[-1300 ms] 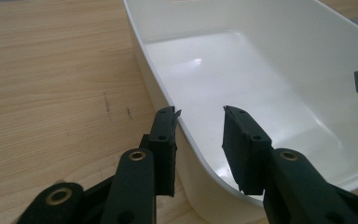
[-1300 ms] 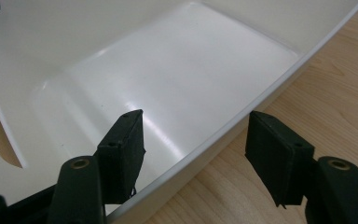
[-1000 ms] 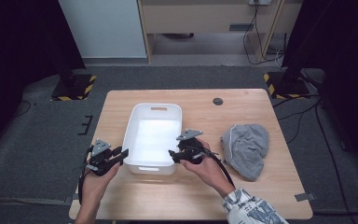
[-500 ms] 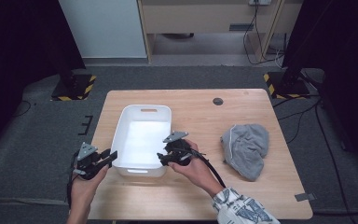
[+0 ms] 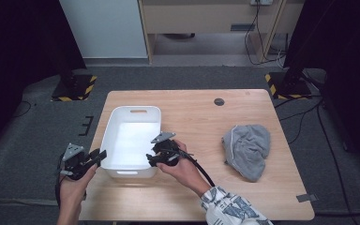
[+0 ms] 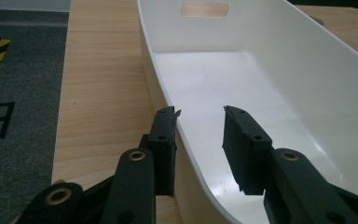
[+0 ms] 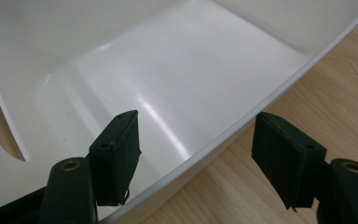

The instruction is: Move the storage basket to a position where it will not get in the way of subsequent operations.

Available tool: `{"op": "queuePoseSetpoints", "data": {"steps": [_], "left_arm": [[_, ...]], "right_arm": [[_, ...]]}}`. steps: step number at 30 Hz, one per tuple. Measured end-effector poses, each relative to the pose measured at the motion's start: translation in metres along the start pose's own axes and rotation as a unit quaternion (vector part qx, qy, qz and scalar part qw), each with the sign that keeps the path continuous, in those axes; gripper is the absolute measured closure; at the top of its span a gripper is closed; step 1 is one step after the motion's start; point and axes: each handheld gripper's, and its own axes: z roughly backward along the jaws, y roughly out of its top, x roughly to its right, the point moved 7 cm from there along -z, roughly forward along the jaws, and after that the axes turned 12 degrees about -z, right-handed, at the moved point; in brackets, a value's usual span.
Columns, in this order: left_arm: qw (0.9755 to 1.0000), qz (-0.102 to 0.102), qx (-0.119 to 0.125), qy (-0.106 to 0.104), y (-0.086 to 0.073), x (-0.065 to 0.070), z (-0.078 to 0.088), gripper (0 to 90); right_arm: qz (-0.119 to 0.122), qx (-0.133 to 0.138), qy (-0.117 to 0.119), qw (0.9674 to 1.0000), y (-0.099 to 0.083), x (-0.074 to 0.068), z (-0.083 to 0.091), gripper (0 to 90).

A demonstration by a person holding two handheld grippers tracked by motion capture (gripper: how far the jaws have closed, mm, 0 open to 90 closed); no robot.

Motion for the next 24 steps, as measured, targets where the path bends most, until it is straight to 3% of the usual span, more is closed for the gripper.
{"op": "queuePoseSetpoints", "data": {"steps": [5,8,12,24], "left_arm": [[0.9999,-0.010,-0.002,0.004,0.001,0.001,0.000,60.8],[1.0000,-0.005,0.003,0.001,0.000,0.001,0.000,60.9],[0.9999,-0.011,-0.004,-0.003,-0.002,0.002,-0.001,61.1],[0.9991,-0.026,-0.031,0.009,-0.008,0.007,-0.005,64.5]], "right_arm": [[0.005,0.000,0.003,1.0000,-0.001,-0.001,0.002,30.8],[0.007,0.002,0.005,1.0000,0.000,-0.001,0.005,31.7],[0.013,0.003,0.005,0.9999,0.000,-0.001,0.008,32.3],[0.001,-0.010,0.005,0.9999,-0.002,0.003,0.008,38.2]]}}
